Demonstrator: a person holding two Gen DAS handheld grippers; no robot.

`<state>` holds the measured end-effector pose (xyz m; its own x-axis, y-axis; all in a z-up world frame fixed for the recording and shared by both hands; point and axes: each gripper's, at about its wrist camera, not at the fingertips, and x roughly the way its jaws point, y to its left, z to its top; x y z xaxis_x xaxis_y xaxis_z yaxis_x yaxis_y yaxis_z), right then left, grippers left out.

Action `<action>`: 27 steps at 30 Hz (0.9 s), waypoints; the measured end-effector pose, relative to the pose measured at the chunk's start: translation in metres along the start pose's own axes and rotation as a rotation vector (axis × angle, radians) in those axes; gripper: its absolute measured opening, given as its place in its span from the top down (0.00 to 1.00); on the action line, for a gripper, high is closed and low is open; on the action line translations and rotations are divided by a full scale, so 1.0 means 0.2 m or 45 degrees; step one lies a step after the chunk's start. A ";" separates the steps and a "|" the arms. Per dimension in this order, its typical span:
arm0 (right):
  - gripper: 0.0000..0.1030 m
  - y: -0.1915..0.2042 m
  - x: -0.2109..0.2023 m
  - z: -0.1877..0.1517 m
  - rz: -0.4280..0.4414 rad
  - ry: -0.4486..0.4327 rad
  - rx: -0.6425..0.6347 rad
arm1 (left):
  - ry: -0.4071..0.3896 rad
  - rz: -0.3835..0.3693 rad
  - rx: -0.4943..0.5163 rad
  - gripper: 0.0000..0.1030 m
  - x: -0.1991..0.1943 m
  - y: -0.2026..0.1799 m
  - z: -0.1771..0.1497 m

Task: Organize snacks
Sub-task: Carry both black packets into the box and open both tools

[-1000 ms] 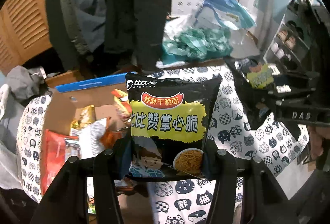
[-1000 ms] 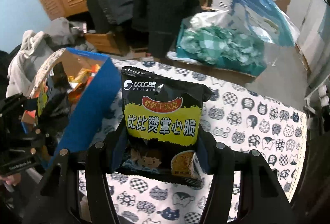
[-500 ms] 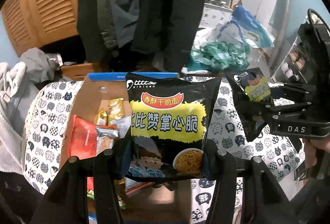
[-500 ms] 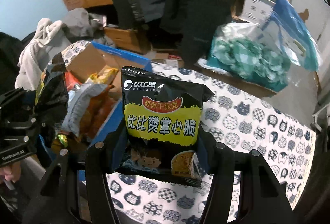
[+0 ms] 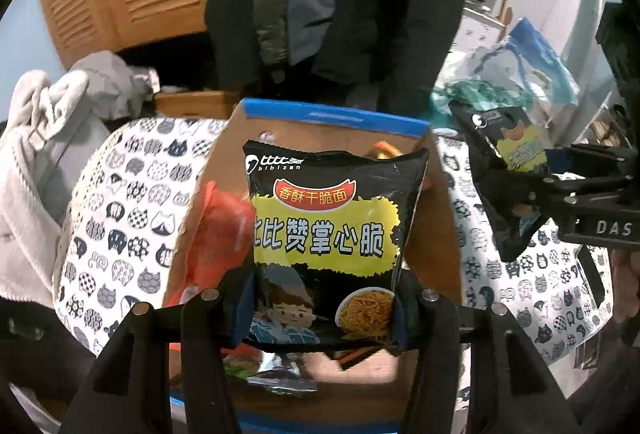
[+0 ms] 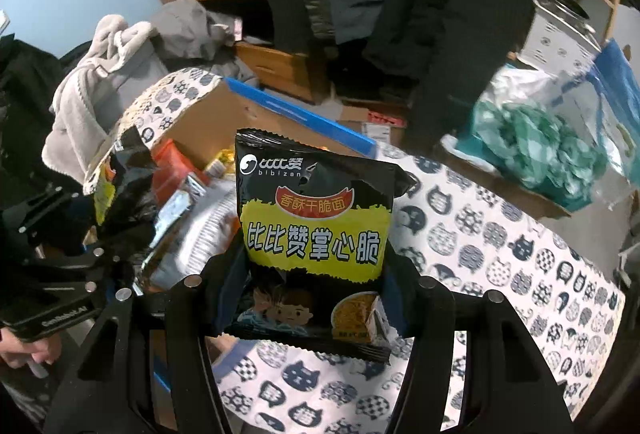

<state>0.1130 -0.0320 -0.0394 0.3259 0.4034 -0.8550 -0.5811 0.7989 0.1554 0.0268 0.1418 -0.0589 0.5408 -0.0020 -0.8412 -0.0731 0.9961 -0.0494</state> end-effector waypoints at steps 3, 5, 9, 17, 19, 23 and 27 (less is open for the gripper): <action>0.43 0.05 0.04 0.03 0.015 0.013 -0.013 | 0.020 0.005 -0.030 0.47 0.03 0.05 -0.02; 0.43 0.08 0.07 0.05 0.030 0.025 -0.020 | 0.035 0.017 -0.042 0.47 0.05 0.08 -0.03; 0.43 0.13 0.11 0.09 0.040 0.043 -0.037 | 0.060 0.029 -0.072 0.47 0.09 0.12 -0.04; 0.43 0.18 0.20 0.14 0.083 0.074 -0.031 | 0.050 0.051 -0.114 0.29 0.07 0.16 -0.04; 0.43 0.19 0.22 0.15 0.091 0.080 -0.035 | 0.043 0.059 -0.115 0.29 0.06 0.16 -0.04; 0.41 0.20 0.23 0.18 0.096 0.077 -0.042 | 0.039 0.074 -0.115 0.26 0.03 0.16 -0.05; 0.31 0.21 0.21 0.19 0.099 0.047 -0.037 | 0.016 0.100 -0.107 0.22 0.00 0.16 -0.05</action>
<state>0.1318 0.0351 -0.0499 0.2514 0.4466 -0.8587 -0.6252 0.7522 0.2081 0.0153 0.1726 -0.0652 0.5202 0.0742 -0.8508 -0.1850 0.9824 -0.0275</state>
